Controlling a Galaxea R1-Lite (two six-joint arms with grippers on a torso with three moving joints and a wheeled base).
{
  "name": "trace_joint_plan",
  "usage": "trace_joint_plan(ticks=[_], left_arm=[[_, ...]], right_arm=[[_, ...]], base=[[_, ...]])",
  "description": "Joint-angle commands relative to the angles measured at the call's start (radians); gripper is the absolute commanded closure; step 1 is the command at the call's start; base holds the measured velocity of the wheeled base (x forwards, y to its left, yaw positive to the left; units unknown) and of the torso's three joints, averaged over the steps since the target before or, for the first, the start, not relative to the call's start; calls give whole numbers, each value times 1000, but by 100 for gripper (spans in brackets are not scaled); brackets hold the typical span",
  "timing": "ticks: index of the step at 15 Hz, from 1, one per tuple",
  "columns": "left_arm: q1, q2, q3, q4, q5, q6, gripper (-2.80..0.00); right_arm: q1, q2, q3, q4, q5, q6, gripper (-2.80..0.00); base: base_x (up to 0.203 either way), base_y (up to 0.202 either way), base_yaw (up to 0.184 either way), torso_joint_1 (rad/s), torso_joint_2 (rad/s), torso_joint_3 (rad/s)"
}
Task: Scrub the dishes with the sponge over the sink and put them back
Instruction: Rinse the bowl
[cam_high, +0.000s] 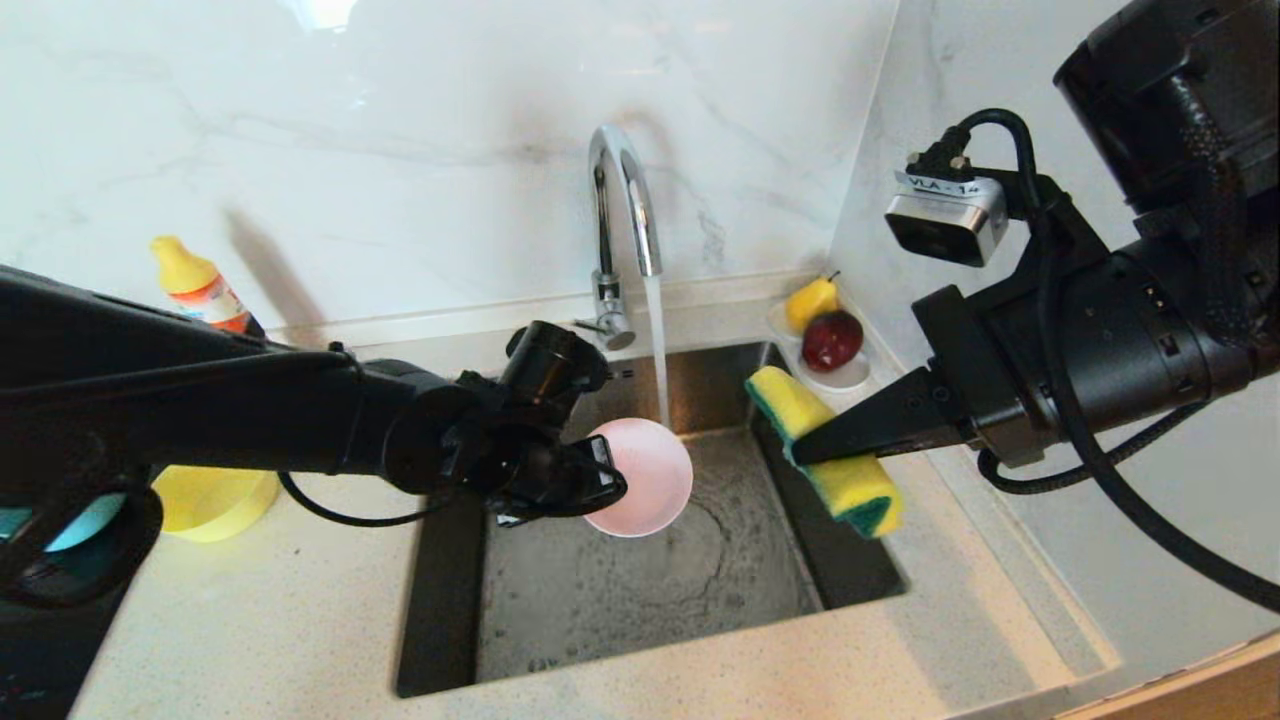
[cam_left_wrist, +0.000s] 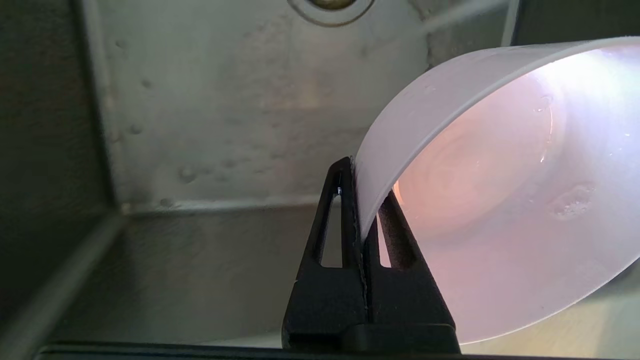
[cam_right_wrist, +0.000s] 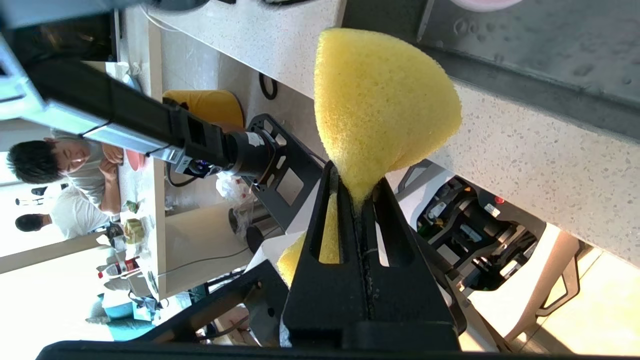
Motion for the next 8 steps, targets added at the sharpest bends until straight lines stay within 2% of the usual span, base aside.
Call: trace_joint_plan(ticks=[1, 8], left_arm=[[3, 71, -81, 37, 1, -20, 0], [39, 159, -203, 86, -2, -42, 0]], right_arm=[[0, -20, 13, 5, 3, 3, 0], [-1, -35, 12, 5, 4, 4, 0]], base=[[0, 0, 0, 0, 0, 0], [0, 0, 0, 0, 0, 0]])
